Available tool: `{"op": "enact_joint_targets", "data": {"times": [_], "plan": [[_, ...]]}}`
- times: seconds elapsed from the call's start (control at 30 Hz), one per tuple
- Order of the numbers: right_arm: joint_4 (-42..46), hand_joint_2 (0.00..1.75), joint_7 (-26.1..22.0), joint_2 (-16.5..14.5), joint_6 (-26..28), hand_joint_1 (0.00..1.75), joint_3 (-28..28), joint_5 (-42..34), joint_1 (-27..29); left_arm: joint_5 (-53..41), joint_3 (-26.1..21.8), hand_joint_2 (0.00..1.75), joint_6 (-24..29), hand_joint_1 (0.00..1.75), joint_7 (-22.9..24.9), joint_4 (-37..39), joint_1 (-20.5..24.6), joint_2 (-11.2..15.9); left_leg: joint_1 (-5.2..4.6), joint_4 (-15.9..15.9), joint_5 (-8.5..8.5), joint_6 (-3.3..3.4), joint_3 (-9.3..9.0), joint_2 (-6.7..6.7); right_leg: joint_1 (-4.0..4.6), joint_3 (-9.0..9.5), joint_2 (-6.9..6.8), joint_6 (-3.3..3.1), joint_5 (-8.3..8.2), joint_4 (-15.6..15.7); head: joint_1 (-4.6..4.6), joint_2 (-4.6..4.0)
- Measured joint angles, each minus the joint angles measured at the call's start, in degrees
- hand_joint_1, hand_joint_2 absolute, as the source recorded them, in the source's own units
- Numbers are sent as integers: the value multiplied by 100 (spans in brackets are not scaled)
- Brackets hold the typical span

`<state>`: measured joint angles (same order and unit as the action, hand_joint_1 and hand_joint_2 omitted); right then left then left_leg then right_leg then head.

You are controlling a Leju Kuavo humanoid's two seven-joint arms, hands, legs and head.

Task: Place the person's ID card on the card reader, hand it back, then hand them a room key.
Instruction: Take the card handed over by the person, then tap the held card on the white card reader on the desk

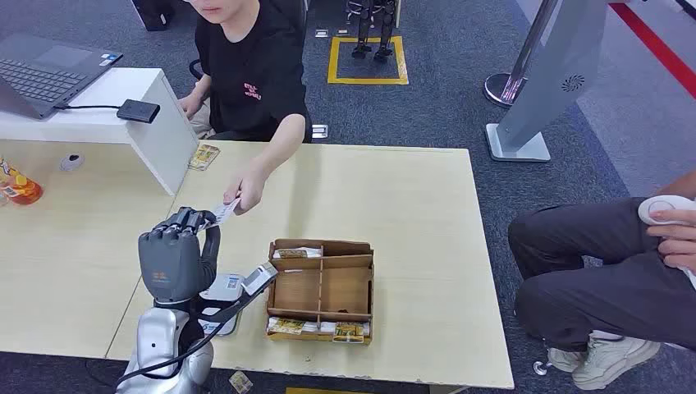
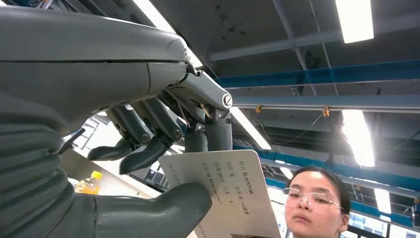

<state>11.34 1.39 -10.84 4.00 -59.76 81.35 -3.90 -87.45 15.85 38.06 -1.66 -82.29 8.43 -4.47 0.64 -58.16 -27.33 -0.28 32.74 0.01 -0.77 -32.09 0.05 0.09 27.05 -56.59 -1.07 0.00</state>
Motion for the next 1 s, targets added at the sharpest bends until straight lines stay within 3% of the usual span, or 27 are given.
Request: {"op": "enact_joint_targets", "data": {"times": [0.7,0.83,1.0], "plan": [[0,0,1,0,26,0,0,-83,2,166,74,175,1,175,-574,-336,-287,-61,0,0,0,0,0,0,0,0,0,0,0,0,0,0],[0,0,4,0,52,0,-1,-134,3,-145,150,175,1,175,-331,-603,-496,-27,0,0,-1,0,1,1,0,0,1,0,0,0,1,0],[0,0,34,0,80,0,-16,-208,6,-232,354,175,1,175,191,-838,-793,409,2,1,-1,0,0,1,1,-1,1,0,1,0,-1,0]]}}
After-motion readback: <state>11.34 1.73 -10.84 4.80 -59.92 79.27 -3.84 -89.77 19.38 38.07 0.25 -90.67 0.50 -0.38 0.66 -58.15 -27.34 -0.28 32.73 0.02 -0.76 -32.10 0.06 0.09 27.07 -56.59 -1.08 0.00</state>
